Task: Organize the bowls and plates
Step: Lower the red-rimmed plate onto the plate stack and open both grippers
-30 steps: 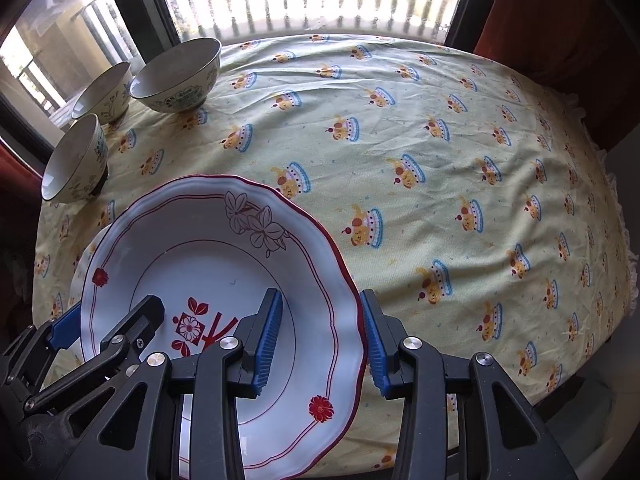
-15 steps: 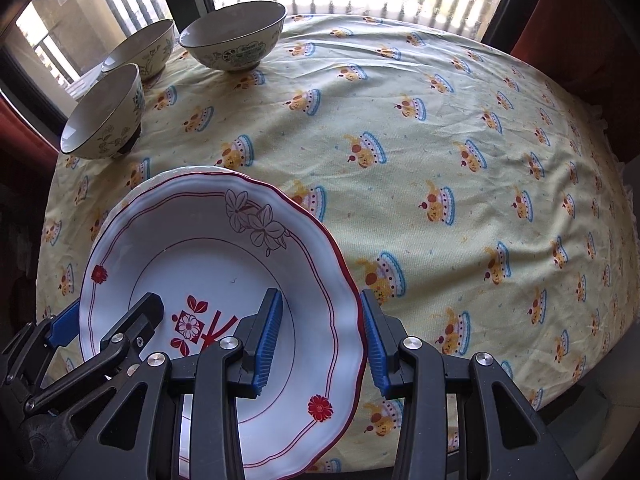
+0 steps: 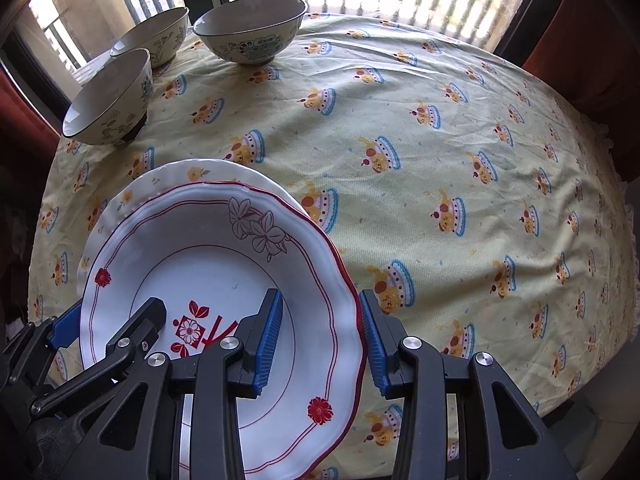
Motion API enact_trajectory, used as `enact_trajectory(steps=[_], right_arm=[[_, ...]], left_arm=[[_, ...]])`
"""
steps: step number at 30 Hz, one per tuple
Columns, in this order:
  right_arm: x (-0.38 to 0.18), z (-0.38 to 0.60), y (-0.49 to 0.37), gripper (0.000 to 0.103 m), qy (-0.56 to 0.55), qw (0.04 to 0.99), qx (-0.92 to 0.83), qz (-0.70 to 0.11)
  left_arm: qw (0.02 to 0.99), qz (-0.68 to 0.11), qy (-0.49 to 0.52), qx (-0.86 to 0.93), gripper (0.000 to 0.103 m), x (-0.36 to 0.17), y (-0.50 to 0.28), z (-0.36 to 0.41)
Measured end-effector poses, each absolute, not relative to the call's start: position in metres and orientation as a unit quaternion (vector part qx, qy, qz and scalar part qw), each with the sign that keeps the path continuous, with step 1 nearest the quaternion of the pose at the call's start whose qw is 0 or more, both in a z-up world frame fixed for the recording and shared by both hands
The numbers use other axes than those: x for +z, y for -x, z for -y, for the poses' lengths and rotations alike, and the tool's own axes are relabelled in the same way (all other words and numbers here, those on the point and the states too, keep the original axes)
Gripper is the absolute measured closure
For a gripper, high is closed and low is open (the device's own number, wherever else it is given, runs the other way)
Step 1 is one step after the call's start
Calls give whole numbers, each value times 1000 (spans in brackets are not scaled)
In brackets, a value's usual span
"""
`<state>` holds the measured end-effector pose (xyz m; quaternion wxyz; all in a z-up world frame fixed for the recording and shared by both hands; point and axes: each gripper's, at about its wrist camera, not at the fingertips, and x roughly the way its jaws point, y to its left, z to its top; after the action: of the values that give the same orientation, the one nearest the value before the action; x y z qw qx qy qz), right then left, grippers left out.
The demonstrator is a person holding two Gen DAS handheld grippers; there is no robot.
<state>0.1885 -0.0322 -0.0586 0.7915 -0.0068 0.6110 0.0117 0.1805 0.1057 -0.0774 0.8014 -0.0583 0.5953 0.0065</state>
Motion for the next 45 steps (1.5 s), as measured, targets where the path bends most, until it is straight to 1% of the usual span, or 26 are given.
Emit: enact_trajectory(steps=[2,3,4,5,6,10,17,20,21,29,31,33,36,38,41,45], right_arm=[[-55,37,-185,60,3,792,9,-610],[-51,39,-181,66,7,798,5,-603],[-47,39,-178,70,15,802,7,-597],[-44,38,-176,76,20,805,12,-592],[-42,38,-174,79,22,807,13,-590],[-43,34,-174,79,44,811,15,-584],[-49,35,-180,79,17,807,19,-590],[-61,31,-180,81,7,799,24,-601],[-60,28,-179,83,14,803,24,-595],[-61,20,-186,83,18,808,25,-588],[-61,19,-186,83,18,809,23,-588],[-60,19,-186,83,17,809,22,-587],[-60,20,-186,83,13,809,19,-588],[-60,21,-185,83,8,810,19,-586],[-59,19,-182,83,11,811,16,-584],[-58,20,-182,82,8,809,10,-587]], left_arm=[[800,-597,58,6,43,-78,-181,-106],[801,-597,57,6,43,-78,-181,-106],[801,-596,56,6,42,-78,-181,-105],[801,-596,55,6,42,-78,-181,-105],[800,-597,56,7,42,-78,-181,-105],[800,-598,45,6,42,-78,-183,-103],[808,-588,25,19,43,-74,-184,-107],[811,-584,23,27,42,-74,-187,-112],[812,-583,21,28,42,-74,-188,-113],[821,-569,-1,34,42,-76,-197,-115],[822,-568,-3,31,40,-76,-199,-115],[818,-575,-4,17,34,-77,-201,-113],[814,-580,11,1,34,-75,-201,-117],[815,-580,-4,-3,33,-75,-198,-116],[816,-577,-24,-7,31,-76,-192,-111],[811,-584,-10,-9,27,-76,-186,-114]])
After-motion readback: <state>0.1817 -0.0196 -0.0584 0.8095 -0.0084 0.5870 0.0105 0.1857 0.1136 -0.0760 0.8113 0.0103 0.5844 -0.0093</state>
